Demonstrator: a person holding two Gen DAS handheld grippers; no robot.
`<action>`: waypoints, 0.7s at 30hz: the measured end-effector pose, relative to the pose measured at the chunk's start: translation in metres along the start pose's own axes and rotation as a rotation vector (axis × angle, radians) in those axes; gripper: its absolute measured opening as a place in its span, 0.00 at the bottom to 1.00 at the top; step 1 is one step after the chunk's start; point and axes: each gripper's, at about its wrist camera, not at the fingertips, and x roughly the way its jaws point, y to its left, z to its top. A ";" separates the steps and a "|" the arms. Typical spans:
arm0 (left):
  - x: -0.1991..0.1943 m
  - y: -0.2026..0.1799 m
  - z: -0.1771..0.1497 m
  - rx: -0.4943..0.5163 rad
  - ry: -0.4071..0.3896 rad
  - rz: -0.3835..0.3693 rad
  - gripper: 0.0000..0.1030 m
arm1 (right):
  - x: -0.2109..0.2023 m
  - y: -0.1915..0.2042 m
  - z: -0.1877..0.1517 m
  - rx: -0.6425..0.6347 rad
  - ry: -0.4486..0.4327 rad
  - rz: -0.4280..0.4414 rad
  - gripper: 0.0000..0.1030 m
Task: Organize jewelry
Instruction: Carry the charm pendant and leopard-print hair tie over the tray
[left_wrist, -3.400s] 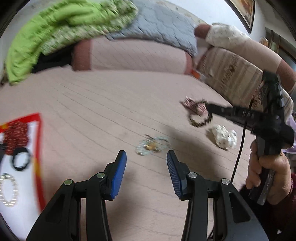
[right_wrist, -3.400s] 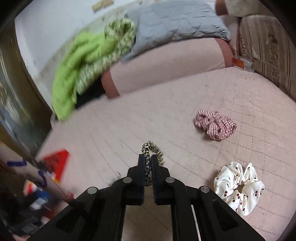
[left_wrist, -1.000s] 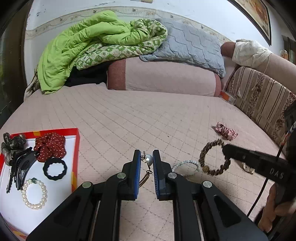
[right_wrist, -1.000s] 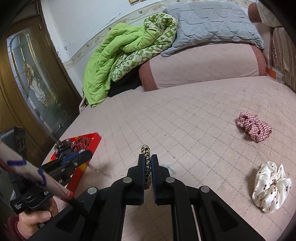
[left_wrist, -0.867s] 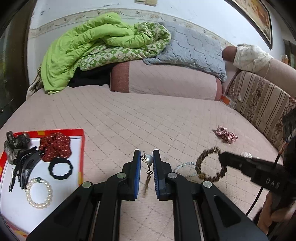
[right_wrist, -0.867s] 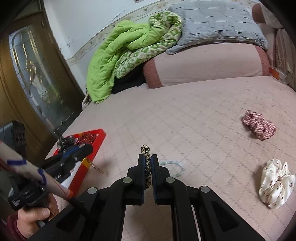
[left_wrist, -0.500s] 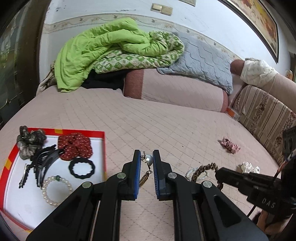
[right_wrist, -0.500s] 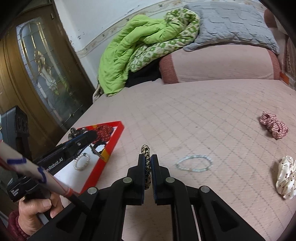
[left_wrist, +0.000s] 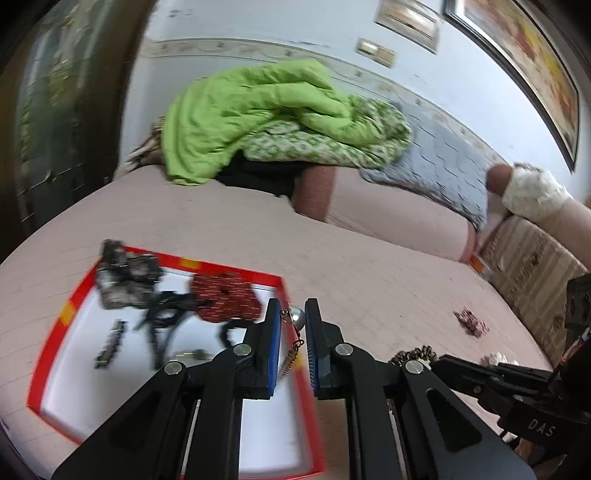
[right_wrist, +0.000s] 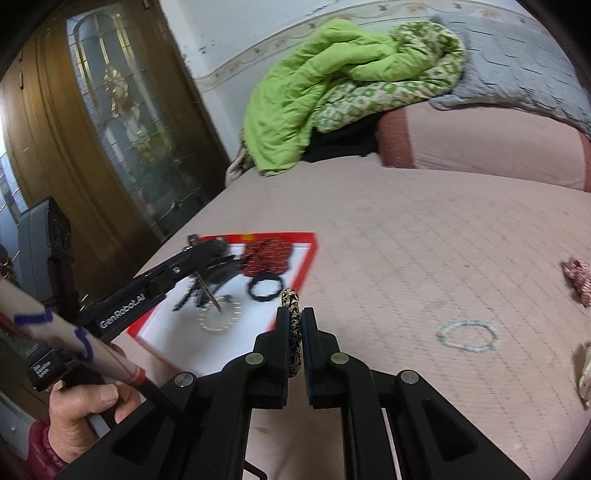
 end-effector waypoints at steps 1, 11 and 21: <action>-0.003 0.007 0.001 -0.010 -0.002 0.008 0.12 | 0.004 0.008 0.001 -0.007 0.006 0.014 0.07; -0.024 0.109 -0.002 -0.180 0.030 0.149 0.12 | 0.048 0.072 -0.005 -0.066 0.092 0.127 0.07; 0.004 0.138 -0.021 -0.278 0.175 0.166 0.12 | 0.097 0.088 -0.023 -0.056 0.200 0.150 0.07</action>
